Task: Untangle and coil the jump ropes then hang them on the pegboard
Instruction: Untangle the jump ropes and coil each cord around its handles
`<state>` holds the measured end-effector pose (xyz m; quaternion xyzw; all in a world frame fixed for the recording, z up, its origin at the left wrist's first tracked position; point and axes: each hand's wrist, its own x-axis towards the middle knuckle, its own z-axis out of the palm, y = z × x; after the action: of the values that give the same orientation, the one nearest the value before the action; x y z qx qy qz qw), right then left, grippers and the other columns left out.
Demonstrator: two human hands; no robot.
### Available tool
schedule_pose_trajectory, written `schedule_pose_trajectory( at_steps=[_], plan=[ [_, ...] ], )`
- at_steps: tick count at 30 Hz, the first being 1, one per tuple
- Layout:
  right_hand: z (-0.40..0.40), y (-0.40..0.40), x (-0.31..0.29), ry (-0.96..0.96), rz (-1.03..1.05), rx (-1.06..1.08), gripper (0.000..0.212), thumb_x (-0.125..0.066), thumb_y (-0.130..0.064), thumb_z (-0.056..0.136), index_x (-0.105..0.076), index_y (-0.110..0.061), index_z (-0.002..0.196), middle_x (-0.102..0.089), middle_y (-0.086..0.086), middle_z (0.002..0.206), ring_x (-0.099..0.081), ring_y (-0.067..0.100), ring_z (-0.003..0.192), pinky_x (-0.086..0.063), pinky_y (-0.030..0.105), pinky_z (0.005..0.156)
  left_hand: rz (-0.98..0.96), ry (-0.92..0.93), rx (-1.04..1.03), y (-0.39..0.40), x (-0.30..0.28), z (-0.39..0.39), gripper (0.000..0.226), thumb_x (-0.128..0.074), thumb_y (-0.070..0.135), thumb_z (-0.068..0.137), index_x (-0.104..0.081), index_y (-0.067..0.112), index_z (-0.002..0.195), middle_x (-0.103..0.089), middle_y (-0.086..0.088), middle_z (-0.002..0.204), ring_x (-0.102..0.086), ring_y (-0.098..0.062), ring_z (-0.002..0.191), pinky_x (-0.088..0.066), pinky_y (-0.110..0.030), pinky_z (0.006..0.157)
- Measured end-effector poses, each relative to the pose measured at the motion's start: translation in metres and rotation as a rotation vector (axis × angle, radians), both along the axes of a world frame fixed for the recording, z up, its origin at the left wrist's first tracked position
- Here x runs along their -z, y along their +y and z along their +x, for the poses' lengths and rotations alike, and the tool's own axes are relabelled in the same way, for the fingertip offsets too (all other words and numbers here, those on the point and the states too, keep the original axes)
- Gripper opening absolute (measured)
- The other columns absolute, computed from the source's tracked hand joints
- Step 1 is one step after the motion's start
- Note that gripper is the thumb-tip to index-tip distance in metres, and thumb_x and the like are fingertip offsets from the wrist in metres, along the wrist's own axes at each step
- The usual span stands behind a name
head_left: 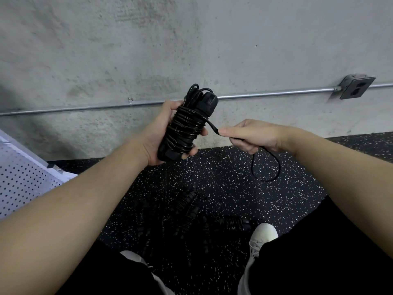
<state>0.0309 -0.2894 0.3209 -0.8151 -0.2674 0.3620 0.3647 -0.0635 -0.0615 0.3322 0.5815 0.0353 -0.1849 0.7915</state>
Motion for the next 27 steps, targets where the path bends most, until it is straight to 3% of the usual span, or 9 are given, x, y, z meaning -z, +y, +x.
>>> schedule_pose_trajectory(
  at_steps=[5, 7, 9, 11, 15, 20, 22, 24, 27],
  plan=[
    [-0.001, 0.007, 0.003, -0.050, -0.035, -0.001, 0.054, -0.067, -0.069, 0.071, -0.051, -0.018, 0.064, -0.040, -0.006, 0.050, -0.034, 0.010, 0.046, -0.042, 0.024, 0.062, 0.113, 0.017, 0.266, 0.003, 0.007, -0.003, 0.063, -0.033, 0.069, 0.091, -0.071, 0.021, 0.105, -0.073, -0.011, 0.088, -0.065, -0.027, 0.052, -0.050, -0.026, 0.041],
    [-0.001, 0.009, 0.006, -0.019, -0.042, 0.004, 0.053, -0.074, -0.062, 0.066, -0.059, -0.012, 0.071, -0.039, -0.006, 0.049, -0.031, 0.009, 0.045, -0.039, 0.023, 0.058, 0.223, 0.046, 0.377, 0.002, 0.009, -0.003, 0.059, -0.040, 0.066, 0.090, -0.066, 0.019, 0.114, -0.074, -0.012, 0.091, -0.068, -0.027, 0.056, -0.053, -0.027, 0.046],
    [0.002, 0.012, 0.010, -0.022, -0.049, 0.036, 0.043, -0.079, -0.043, 0.077, -0.068, -0.003, 0.083, -0.042, -0.005, 0.051, -0.032, 0.007, 0.045, -0.035, 0.023, 0.055, 0.344, 0.091, 0.431, 0.000, 0.009, -0.002, 0.053, -0.054, 0.058, 0.092, -0.058, 0.017, 0.124, -0.076, -0.015, 0.094, -0.069, -0.029, 0.060, -0.056, -0.031, 0.051],
    [0.002, 0.016, 0.014, -0.041, -0.042, 0.038, 0.023, -0.079, -0.031, 0.081, -0.069, -0.011, 0.075, -0.047, -0.004, 0.054, -0.035, 0.007, 0.048, -0.032, 0.025, 0.055, 0.491, 0.113, 0.460, -0.005, 0.011, 0.001, 0.059, -0.070, 0.049, 0.086, -0.049, 0.017, 0.132, -0.076, -0.021, 0.097, -0.071, -0.033, 0.063, -0.059, -0.035, 0.055],
    [0.004, 0.020, 0.015, -0.061, -0.012, 0.046, 0.039, -0.076, -0.046, 0.084, -0.060, -0.023, 0.058, -0.047, -0.005, 0.052, -0.038, 0.009, 0.047, -0.033, 0.029, 0.057, 0.678, 0.107, 0.488, -0.020, 0.017, 0.003, 0.050, -0.075, 0.047, 0.080, -0.056, 0.034, 0.124, -0.078, -0.009, 0.097, -0.074, -0.030, 0.069, -0.062, -0.035, 0.059],
    [0.001, 0.027, 0.016, -0.135, -0.068, 0.045, 0.051, -0.058, -0.058, 0.094, -0.053, -0.023, 0.057, -0.048, -0.006, 0.052, -0.041, 0.013, 0.050, -0.039, 0.032, 0.065, 0.956, -0.081, 0.521, -0.029, 0.026, 0.011, 0.043, -0.067, 0.056, 0.090, -0.058, 0.044, 0.130, -0.064, 0.031, 0.114, -0.062, 0.012, 0.101, -0.046, -0.015, 0.089],
    [-0.002, 0.032, 0.017, -0.225, -0.145, 0.017, 0.054, -0.052, -0.057, 0.099, -0.055, -0.021, 0.058, -0.052, -0.009, 0.050, -0.044, 0.013, 0.050, -0.041, 0.032, 0.066, 1.047, -0.092, 0.518, -0.030, 0.033, 0.014, 0.047, -0.065, 0.061, 0.090, -0.057, 0.042, 0.132, -0.062, 0.024, 0.124, -0.059, 0.003, 0.114, -0.042, -0.021, 0.101],
    [-0.005, 0.035, 0.016, -0.337, -0.189, -0.030, 0.052, -0.048, -0.052, 0.102, -0.057, -0.021, 0.061, -0.055, -0.012, 0.049, -0.048, 0.007, 0.049, -0.040, 0.030, 0.065, 1.072, -0.071, 0.452, -0.028, 0.039, 0.015, 0.041, -0.063, 0.062, 0.091, -0.056, 0.043, 0.126, -0.063, 0.016, 0.123, -0.059, -0.006, 0.115, -0.043, -0.025, 0.100],
    [-0.010, 0.037, 0.015, -0.373, -0.153, -0.092, 0.043, -0.045, -0.041, 0.106, -0.059, -0.022, 0.071, -0.059, -0.009, 0.058, -0.046, 0.001, 0.045, -0.040, 0.021, 0.056, 0.974, -0.040, 0.291, -0.025, 0.048, 0.018, 0.034, -0.062, 0.062, 0.092, -0.061, 0.038, 0.115, -0.073, -0.002, 0.105, -0.066, -0.014, 0.087, -0.052, -0.031, 0.075]
  ],
)
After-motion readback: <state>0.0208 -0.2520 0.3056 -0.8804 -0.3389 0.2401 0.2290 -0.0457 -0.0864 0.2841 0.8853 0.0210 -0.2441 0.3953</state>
